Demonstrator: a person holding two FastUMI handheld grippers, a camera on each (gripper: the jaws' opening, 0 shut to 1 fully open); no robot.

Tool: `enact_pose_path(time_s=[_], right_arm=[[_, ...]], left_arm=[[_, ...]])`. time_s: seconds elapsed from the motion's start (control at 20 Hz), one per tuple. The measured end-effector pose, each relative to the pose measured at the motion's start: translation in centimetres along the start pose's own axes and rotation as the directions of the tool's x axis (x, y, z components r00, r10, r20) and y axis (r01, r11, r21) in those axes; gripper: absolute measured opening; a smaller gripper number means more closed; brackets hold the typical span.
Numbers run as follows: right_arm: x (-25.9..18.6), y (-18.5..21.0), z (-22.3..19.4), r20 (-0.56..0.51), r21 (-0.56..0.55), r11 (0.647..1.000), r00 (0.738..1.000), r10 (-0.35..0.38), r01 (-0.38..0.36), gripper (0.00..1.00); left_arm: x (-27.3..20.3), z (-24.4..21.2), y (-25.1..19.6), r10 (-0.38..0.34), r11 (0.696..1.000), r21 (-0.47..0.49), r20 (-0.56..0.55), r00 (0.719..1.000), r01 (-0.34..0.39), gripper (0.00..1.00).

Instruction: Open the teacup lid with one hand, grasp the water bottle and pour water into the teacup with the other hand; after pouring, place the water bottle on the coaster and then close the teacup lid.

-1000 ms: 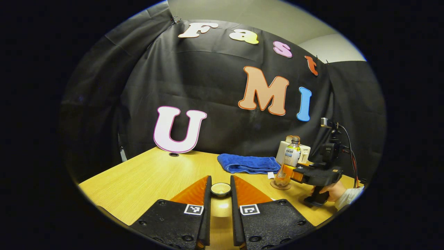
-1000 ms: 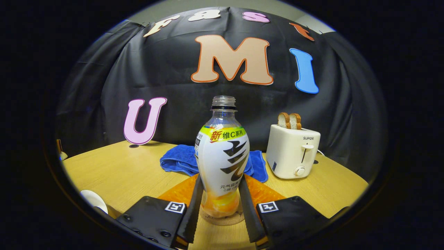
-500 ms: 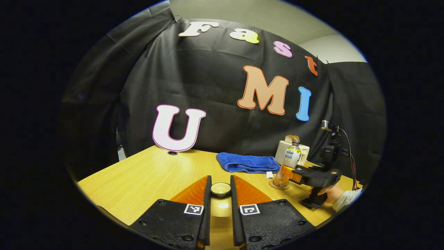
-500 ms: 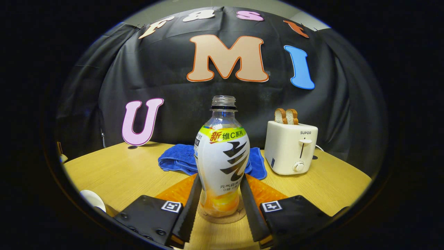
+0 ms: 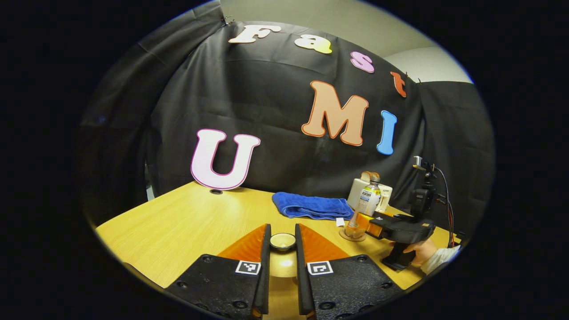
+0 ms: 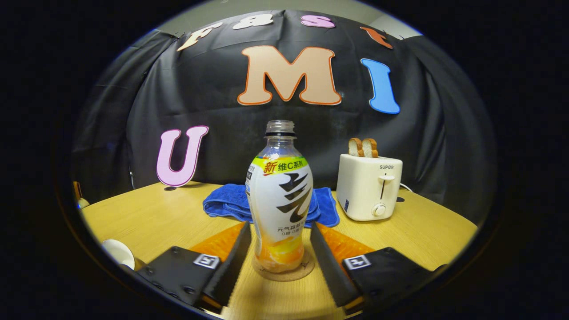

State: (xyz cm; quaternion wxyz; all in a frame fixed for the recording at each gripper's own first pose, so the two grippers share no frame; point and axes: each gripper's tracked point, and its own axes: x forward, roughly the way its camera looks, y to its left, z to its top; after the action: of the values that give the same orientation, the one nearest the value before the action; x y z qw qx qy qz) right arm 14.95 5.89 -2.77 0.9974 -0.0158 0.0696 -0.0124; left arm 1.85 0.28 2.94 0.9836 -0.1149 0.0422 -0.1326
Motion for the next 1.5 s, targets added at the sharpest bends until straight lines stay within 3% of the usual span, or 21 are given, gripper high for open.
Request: enact_pose_path(time_s=[0.1, 0.15, 0.75, 1.5], right_arm=[[-0.7, -0.3, 0.5, 0.016, 0.011, 1.0, 1.0, -0.002, 0.002, 0.99], [-1.0, -0.5, 0.7, 0.022, 0.013, 1.0, 1.0, -0.003, 0.003, 1.0], [-7.1, -2.4, 6.2, 0.182, -0.046, 0.999, 0.983, 0.004, 0.004, 1.0], [-8.9, -4.6, 5.9, 0.184, -0.002, 1.0, 0.983, 0.001, -0.001, 0.98]], left_arm=[[0.2, -0.3, -0.5, -0.012, 1.0, -0.002, -0.007, 1.0, 0.012, 0.23], [0.3, -0.4, -0.7, -0.016, 1.0, -0.001, -0.008, 1.0, 0.016, 0.23], [2.1, -2.1, -4.4, -0.107, 0.993, 0.039, -0.035, 0.994, 0.109, 0.24], [3.4, -6.4, -7.3, -0.128, 0.982, 0.124, -0.107, 0.986, 0.141, 0.24]])
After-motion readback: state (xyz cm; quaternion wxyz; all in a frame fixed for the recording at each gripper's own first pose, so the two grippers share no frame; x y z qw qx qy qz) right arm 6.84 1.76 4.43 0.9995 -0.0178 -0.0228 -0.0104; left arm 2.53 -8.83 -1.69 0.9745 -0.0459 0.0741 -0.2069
